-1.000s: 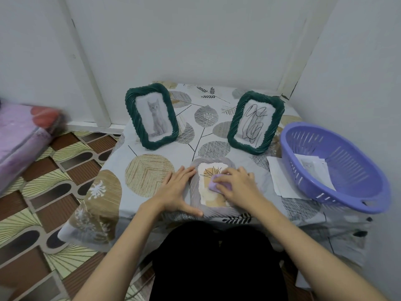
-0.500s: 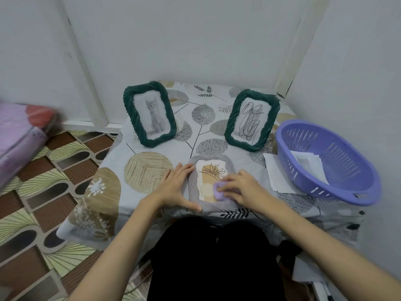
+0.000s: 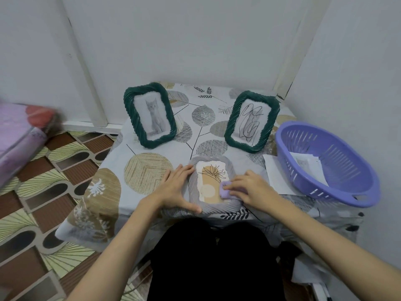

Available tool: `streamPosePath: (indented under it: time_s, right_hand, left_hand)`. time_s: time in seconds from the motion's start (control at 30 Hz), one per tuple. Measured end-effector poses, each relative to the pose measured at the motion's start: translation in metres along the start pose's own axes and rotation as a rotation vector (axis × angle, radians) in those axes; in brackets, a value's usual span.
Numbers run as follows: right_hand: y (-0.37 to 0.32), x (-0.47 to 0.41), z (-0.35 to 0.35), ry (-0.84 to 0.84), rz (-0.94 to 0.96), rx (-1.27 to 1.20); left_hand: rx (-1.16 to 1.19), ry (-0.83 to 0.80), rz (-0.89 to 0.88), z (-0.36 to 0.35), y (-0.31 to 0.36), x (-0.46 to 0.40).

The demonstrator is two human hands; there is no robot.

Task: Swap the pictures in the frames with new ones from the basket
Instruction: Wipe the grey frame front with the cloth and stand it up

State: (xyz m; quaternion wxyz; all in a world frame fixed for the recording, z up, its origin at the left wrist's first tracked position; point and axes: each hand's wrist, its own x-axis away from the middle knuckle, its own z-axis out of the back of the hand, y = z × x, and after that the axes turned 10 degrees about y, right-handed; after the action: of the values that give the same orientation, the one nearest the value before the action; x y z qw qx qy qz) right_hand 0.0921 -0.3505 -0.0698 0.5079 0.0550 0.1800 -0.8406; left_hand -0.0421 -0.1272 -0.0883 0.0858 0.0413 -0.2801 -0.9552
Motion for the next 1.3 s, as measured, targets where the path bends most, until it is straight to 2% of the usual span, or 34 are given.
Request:
streamPosePath:
  time_s: [0.1,0.17,0.27,0.33,0.4,0.5,0.67,0.83,1.0,1.1,1.17,1.3]
  right_hand:
    - [-0.011,-0.031,-0.015,0.111,-0.119,0.12]
    - [-0.019,-0.034,-0.021,0.178,-0.162,0.079]
    - [-0.015,-0.011,-0.023,0.227,0.005,0.118]
    - [-0.005,-0.009,-0.02,0.247,0.047,0.168]
    - [-0.003,-0.028,-0.018,0.235,-0.023,0.157]
    - [-0.019,-0.06,-0.025,0.208,-0.246,0.022]
    - [-0.028,-0.051,-0.042,0.182,-0.089,-0.064]
    - [-0.029,-0.074,-0.041,0.241,-0.21,-0.012]
    - [-0.022,-0.055,-0.042,0.21,-0.063,-0.125]
    - [-0.016,-0.067,-0.04,0.237,-0.123,-0.038]
    - [-0.026,-0.072,-0.043,0.256,-0.157,-0.062]
    - [-0.022,-0.057,-0.041,0.192,-0.058,-0.15]
  left_hand:
    - [-0.005,-0.003,0.004,0.0,0.0,0.0]
    - [-0.007,0.004,0.003,0.0,0.0,0.0]
    - [-0.002,0.003,0.002,0.0,0.0,0.0]
    - [0.0,-0.004,-0.001,0.001,0.001,0.0]
    - [-0.004,-0.011,-0.001,0.001,0.001,0.0]
    - [0.001,-0.003,0.002,0.0,0.0,0.0]
    - [-0.033,0.027,-0.006,-0.004,-0.004,-0.001]
    - [-0.001,0.02,0.011,-0.004,-0.004,-0.003]
    - [0.0,0.019,0.013,-0.004,-0.005,-0.003]
    - [-0.01,0.016,0.019,-0.003,-0.004,-0.002]
    - [-0.013,0.016,0.02,-0.003,-0.004,-0.002]
    - [-0.011,0.014,0.018,-0.003,-0.005,-0.002]
